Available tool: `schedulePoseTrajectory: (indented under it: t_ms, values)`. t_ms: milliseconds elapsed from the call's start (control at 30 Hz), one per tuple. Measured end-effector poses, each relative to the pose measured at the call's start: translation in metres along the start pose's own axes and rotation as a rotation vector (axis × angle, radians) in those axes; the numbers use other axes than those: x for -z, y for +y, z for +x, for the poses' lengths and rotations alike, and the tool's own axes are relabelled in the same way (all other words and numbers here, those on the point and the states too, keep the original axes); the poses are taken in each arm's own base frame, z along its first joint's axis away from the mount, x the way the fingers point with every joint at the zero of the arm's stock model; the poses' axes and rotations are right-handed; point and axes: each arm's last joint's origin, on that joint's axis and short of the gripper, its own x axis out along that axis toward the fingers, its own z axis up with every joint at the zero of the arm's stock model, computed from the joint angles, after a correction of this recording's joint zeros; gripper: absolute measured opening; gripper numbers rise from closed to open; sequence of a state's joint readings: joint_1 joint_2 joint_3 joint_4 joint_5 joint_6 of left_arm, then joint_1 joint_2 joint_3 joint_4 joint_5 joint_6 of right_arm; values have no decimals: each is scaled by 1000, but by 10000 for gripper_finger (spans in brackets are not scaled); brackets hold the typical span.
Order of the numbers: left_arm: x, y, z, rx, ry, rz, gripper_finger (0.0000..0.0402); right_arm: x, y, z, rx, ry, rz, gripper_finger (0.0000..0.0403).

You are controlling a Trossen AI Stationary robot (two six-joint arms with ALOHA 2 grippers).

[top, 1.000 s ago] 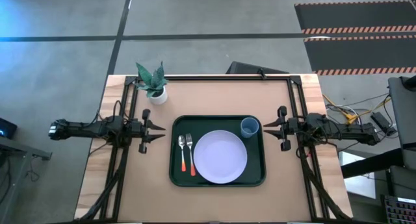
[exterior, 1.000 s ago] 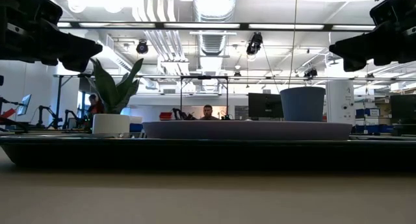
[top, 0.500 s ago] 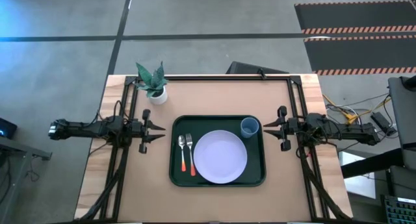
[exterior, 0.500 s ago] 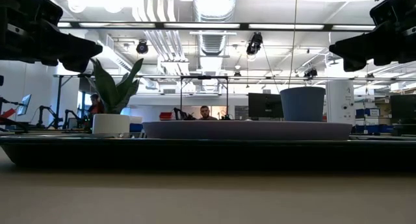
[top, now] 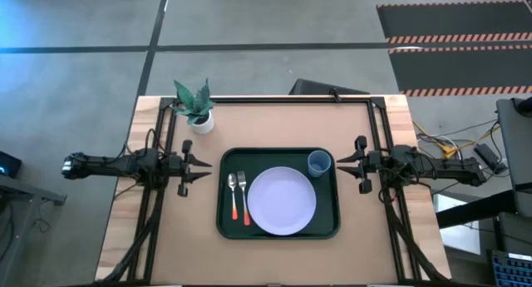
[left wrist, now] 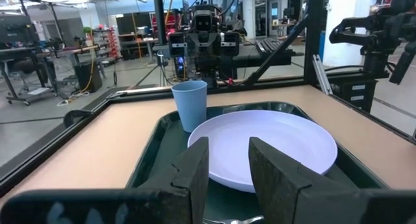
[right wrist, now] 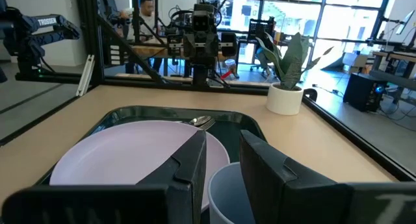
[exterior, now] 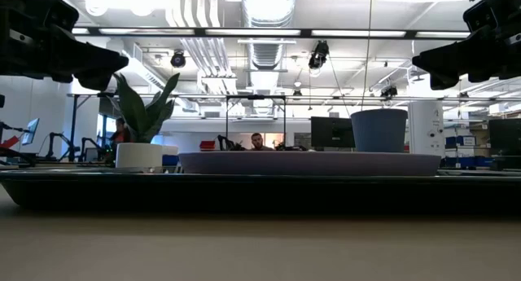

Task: Pick and place plate/cup/fork/spoon on tray
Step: Return to Home Position

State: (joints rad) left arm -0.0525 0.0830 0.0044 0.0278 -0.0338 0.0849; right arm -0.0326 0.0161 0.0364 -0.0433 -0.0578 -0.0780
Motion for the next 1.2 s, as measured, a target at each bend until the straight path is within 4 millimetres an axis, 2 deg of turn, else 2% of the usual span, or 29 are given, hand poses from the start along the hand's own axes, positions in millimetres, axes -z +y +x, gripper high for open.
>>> schedulePoseTrajectory:
  t_ms: [1200]
  values:
    - [-1,0,0,-1,-14,0,93,0,0,0,0,0,0,79]
